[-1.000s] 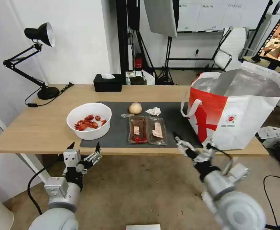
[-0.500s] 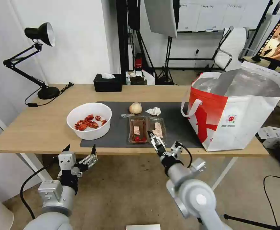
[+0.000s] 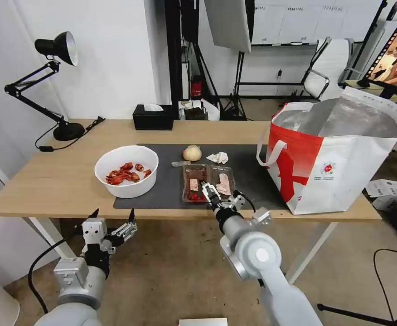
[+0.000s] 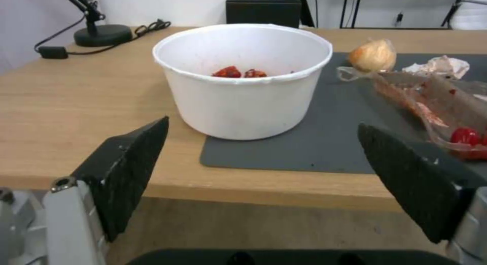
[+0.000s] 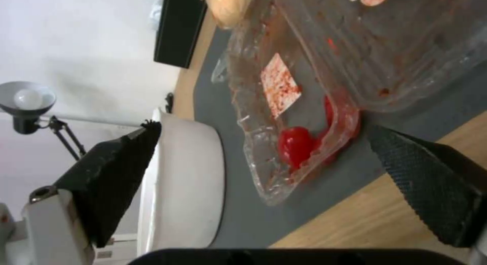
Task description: Pick up the trash from the table and place it into the takeout bag.
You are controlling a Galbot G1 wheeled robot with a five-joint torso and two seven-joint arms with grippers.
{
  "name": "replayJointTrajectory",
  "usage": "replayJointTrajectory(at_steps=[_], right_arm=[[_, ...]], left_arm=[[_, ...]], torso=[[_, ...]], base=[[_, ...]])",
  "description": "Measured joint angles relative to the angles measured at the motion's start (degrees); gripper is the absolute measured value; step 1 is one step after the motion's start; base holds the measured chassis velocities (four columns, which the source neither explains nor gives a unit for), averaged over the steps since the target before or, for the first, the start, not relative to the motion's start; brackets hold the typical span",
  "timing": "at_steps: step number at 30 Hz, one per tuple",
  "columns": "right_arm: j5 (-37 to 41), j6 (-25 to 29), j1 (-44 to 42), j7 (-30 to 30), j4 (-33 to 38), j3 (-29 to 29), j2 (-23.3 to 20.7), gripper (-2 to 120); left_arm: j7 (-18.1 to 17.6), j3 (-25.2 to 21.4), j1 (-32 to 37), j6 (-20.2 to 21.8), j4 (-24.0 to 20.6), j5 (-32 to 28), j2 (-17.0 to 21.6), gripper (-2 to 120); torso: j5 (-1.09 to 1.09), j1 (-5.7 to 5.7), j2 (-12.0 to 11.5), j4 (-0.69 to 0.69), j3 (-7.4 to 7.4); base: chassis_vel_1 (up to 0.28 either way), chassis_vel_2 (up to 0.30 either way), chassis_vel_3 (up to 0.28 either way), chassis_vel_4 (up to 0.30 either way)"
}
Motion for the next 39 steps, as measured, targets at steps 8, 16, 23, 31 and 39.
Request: replayJointTrajectory(at_steps=[8,16,23,31,39], right_arm=[[-0.4,0.0,0.8,1.9,-1.6,0.0,1.0,100],[-0.7,0.1,1.3,2.8,-2.7,0.3,2.5,100],[-1.4,0.8,1.2,3.8,-2.5,1.1,3.0,100],[-6.1,4.0,-0.8,1.4,-1.2,2.7,1.4,100],[-11.0,4.0,0.7,-7.1,-1.3,4.5,-1.9,100]], left_arm=[[-0.1,-0.2,0.9,0.0,-0.3,0.3,0.0,100],[-0.1,-0.3,1.5,0.0,-0.5,0.8,0.0,100],[-0.2,-0.4,1.8,0.0,-0.8,0.9,-0.1,100],[-0.2,-0.4,2.0,-0.2,-0.8,1.2,-0.1,100],[-0.2,-0.1,2.2,-0.3,-0.8,1.5,-0.2,100]], torso=[[0.00,0.00,0.0,0.00,0.00],[0.00,0.00,0.0,0.00,-0.01],[0.01,-0.01,0.0,0.02,-0.01],[0.00,0.00,0.0,-0.01,0.00],[0.01,0.00,0.0,-0.01,0.00]], base=[[0.000,0.000,0.000,0.000],[0.000,0.000,0.000,0.000],[0.000,0.000,0.000,0.000],[0.000,0.000,0.000,0.000],[0.000,0.000,0.000,0.000]])
